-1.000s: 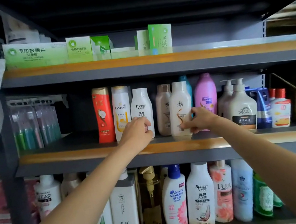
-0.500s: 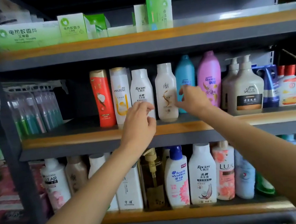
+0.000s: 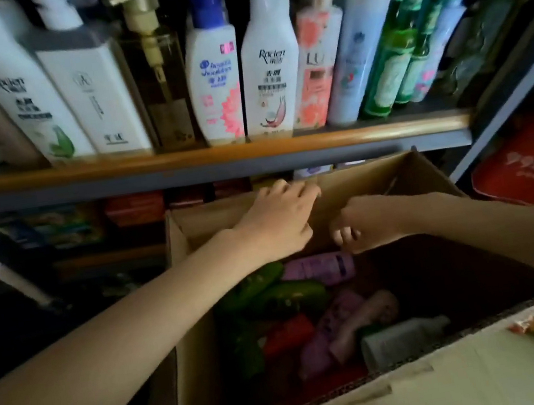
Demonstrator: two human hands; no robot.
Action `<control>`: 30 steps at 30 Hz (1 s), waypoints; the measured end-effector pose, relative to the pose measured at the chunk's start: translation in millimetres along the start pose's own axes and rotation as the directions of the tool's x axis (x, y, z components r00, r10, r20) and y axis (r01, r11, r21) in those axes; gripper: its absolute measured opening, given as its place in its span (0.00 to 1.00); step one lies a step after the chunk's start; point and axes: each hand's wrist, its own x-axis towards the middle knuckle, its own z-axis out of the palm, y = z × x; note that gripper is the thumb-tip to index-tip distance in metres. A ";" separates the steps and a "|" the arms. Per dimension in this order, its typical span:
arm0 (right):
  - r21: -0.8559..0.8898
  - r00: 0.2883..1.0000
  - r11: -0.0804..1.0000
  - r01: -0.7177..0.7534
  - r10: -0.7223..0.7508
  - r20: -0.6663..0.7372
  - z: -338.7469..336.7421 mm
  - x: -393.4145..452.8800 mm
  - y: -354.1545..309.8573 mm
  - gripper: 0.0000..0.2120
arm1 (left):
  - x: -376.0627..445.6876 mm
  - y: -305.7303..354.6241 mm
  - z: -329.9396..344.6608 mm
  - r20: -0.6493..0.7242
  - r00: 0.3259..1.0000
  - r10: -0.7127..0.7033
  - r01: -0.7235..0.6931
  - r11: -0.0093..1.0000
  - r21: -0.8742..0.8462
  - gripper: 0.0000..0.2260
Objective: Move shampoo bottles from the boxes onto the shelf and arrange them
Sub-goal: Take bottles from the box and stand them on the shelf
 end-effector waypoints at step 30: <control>0.295 0.995 0.954 0.045 -0.016 -0.100 -57.1 4.6 3.5 0.18 | -7.2 4.6 22.7 0.219 0.943 -0.250 0.326 0.571 -0.753 0.26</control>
